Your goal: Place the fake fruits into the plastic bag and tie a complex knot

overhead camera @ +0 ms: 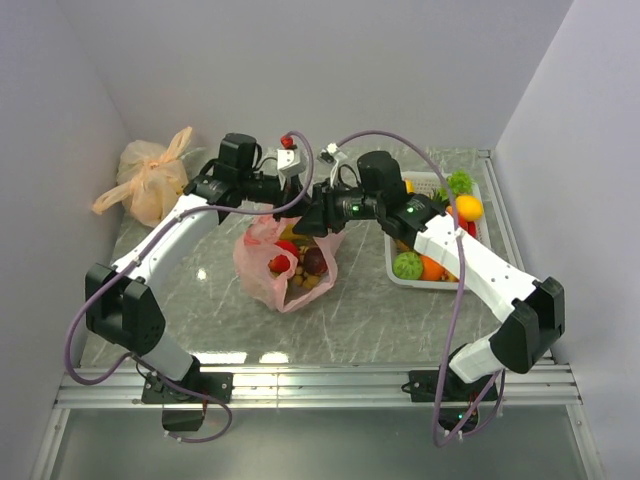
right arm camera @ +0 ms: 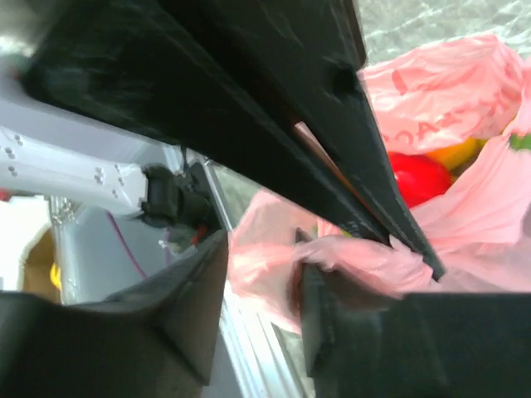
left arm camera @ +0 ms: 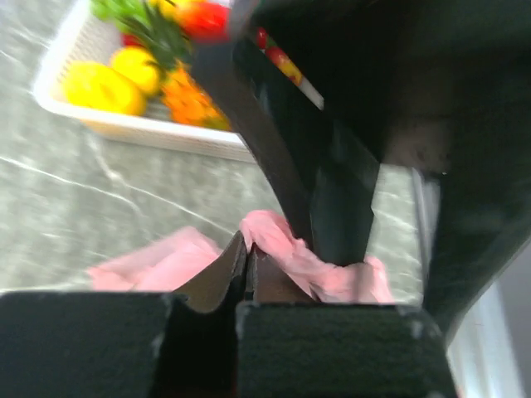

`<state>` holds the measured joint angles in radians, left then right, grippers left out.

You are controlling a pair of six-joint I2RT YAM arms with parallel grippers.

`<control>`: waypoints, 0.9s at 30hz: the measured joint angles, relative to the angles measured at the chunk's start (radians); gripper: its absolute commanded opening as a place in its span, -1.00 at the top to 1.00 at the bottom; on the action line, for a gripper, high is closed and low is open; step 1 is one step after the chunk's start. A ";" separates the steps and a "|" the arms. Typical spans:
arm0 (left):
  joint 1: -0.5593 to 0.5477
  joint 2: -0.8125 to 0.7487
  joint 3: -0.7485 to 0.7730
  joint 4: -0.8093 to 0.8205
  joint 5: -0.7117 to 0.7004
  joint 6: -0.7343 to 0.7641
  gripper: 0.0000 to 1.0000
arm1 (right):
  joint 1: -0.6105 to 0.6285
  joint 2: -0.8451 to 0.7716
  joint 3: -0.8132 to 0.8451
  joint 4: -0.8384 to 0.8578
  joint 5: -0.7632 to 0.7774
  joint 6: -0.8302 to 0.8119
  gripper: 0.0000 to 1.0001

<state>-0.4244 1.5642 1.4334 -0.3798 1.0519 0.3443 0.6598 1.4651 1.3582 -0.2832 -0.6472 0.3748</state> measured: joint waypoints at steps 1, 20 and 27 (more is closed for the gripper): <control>0.001 -0.003 -0.015 0.005 0.011 -0.021 0.99 | -0.005 0.000 0.019 -0.031 -0.003 -0.022 -0.29; 0.039 -0.035 -0.048 0.171 0.269 -0.384 0.99 | -0.310 -0.291 -0.219 0.168 -0.318 -0.666 -0.99; 0.017 -0.026 -0.018 0.158 0.325 -0.388 0.99 | -0.251 -0.149 -0.234 0.309 -0.443 -0.760 -0.99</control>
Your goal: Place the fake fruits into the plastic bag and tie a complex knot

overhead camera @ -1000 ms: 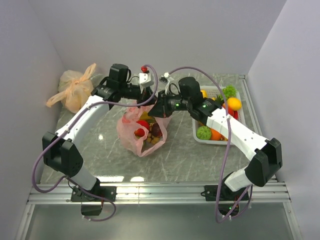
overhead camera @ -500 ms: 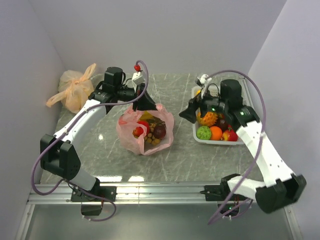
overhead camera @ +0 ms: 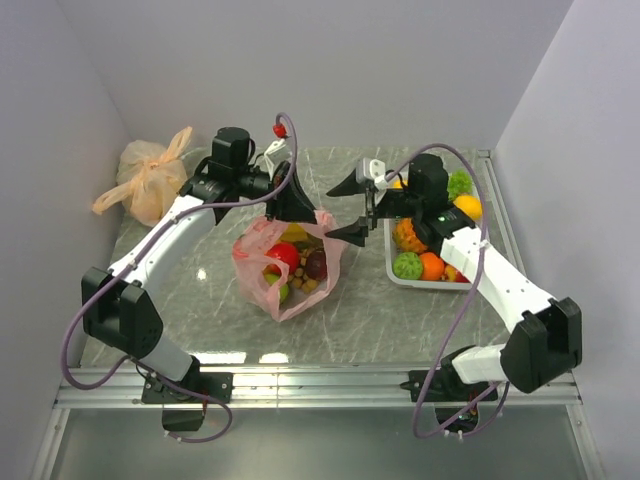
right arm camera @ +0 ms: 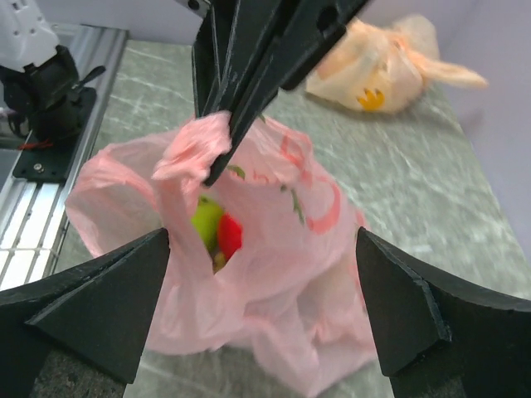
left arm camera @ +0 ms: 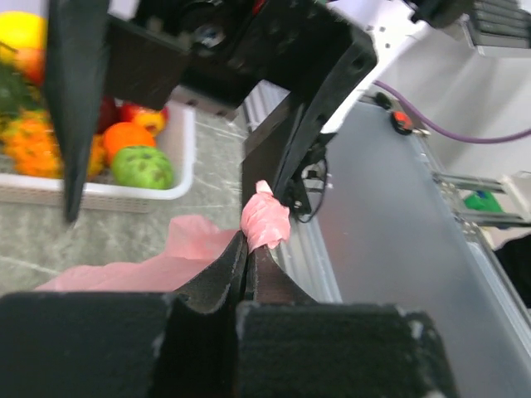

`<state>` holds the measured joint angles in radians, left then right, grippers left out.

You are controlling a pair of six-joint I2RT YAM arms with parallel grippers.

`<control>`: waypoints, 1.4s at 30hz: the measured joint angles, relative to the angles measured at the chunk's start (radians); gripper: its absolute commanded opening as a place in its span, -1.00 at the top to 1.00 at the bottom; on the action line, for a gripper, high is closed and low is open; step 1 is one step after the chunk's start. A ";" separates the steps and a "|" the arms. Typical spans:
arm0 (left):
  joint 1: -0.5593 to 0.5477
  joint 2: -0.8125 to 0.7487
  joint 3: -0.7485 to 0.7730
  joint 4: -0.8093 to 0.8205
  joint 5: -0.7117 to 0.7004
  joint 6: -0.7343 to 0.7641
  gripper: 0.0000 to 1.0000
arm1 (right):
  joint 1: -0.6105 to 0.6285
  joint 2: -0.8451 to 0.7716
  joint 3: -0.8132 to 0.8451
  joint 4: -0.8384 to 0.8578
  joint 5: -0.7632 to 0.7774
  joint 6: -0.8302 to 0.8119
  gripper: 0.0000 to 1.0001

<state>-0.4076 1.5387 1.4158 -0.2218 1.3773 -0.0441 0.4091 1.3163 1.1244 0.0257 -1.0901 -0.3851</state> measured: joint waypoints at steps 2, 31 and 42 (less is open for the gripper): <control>-0.008 0.008 0.006 -0.014 0.019 0.006 0.99 | 0.016 0.028 -0.003 0.051 -0.024 -0.006 -0.99; 0.075 0.123 0.109 0.119 0.077 -0.200 0.99 | 0.130 0.266 -0.189 0.408 -0.008 0.132 0.90; 0.097 0.143 0.102 0.042 -0.259 -0.068 0.99 | 0.129 0.338 -0.198 0.468 0.414 0.721 1.00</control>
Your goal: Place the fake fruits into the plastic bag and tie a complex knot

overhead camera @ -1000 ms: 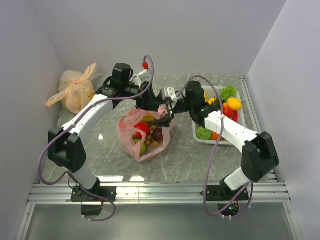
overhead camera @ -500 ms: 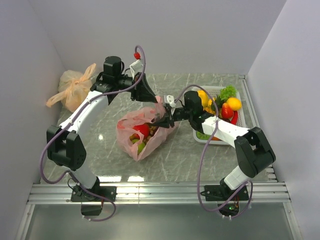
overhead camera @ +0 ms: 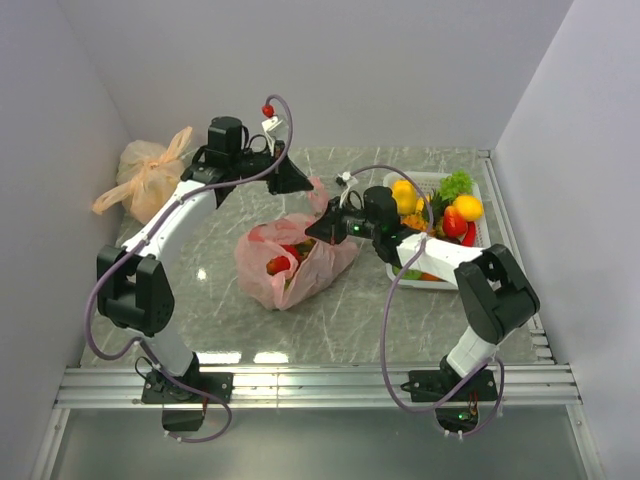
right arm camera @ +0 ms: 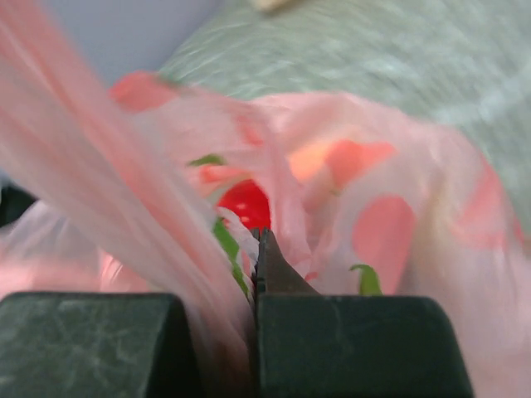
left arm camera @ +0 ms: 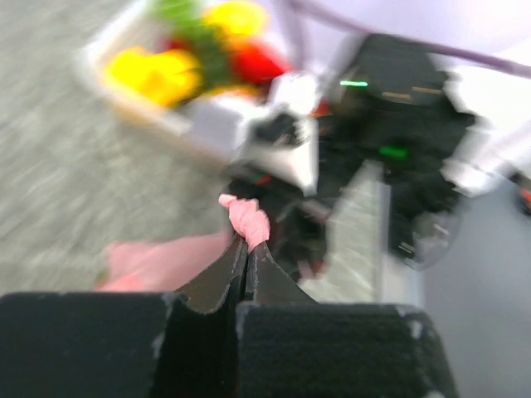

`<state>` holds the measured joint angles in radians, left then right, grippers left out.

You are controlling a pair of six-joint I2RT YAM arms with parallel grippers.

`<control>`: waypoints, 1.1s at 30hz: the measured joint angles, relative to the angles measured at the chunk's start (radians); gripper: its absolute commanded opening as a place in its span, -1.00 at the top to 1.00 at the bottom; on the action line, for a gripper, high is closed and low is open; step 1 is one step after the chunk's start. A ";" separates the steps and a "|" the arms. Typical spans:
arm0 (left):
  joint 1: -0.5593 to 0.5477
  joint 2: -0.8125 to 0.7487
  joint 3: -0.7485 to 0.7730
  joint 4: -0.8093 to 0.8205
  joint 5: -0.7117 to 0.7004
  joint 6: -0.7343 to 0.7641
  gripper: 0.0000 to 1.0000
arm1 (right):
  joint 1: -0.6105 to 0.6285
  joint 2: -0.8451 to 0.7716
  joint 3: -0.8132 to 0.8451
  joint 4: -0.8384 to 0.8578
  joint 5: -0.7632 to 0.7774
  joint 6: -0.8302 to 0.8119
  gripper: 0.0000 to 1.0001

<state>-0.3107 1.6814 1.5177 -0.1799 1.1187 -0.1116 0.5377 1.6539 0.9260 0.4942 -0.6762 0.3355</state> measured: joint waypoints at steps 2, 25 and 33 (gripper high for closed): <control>0.001 0.003 -0.024 0.005 -0.097 -0.005 0.94 | 0.000 0.006 0.010 -0.053 0.083 0.079 1.00; -0.140 -0.159 -0.024 -0.524 -0.294 0.554 -0.26 | -0.033 0.162 0.156 -0.545 0.199 0.486 1.00; -0.364 -0.223 -0.048 -0.747 -0.417 0.951 -0.99 | -0.023 0.158 0.167 -0.569 0.202 0.481 1.00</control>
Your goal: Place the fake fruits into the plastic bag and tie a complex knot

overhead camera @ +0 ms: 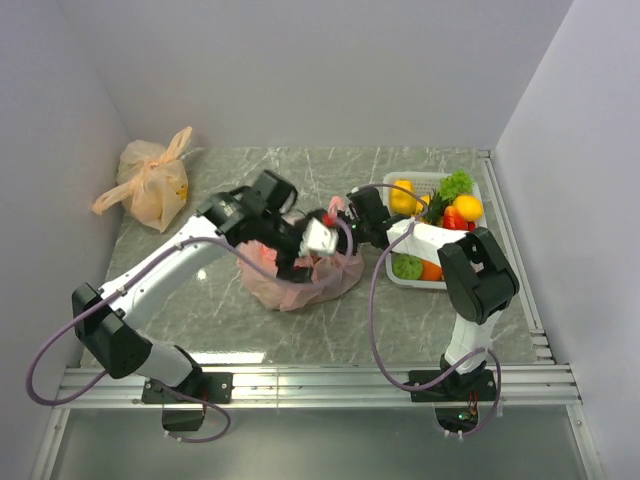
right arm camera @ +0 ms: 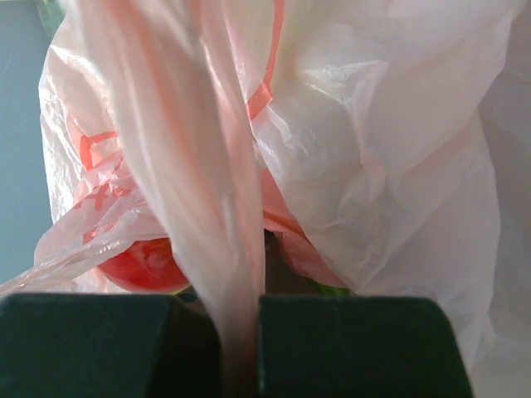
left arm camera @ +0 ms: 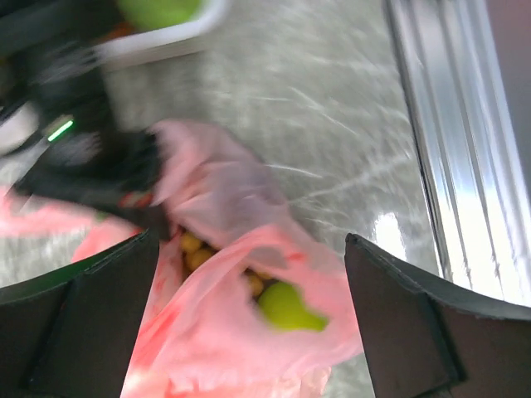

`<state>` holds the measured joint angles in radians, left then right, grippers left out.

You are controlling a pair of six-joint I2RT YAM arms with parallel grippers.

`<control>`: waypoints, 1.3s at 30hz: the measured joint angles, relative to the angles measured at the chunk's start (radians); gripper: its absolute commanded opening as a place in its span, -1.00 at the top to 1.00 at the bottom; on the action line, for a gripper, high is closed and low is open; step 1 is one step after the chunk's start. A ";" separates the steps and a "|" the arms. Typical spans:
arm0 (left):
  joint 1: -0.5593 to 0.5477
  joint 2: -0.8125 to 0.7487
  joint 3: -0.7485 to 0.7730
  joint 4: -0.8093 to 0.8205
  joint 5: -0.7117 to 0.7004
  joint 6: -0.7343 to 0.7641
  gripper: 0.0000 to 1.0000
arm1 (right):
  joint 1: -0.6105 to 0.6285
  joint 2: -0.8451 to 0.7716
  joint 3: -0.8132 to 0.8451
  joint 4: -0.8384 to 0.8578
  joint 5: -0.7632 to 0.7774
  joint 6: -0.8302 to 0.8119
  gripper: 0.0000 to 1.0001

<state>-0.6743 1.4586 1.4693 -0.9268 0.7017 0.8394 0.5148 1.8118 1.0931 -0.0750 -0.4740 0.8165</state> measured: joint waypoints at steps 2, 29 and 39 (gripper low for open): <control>-0.076 -0.007 -0.019 -0.016 -0.049 0.066 -0.99 | 0.000 0.000 0.002 -0.004 0.002 -0.002 1.00; -0.137 0.184 0.000 -0.090 -0.488 0.266 0.99 | 0.000 -0.023 0.003 -0.079 0.075 -0.136 1.00; 0.304 0.145 0.007 0.178 0.032 -0.313 0.99 | 0.000 -0.068 0.006 -0.087 0.110 -0.251 1.00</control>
<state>-0.3698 1.6039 1.4761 -0.7486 0.7334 0.5262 0.5148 1.7435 1.0996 -0.1623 -0.3637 0.5655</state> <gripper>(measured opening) 0.013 0.008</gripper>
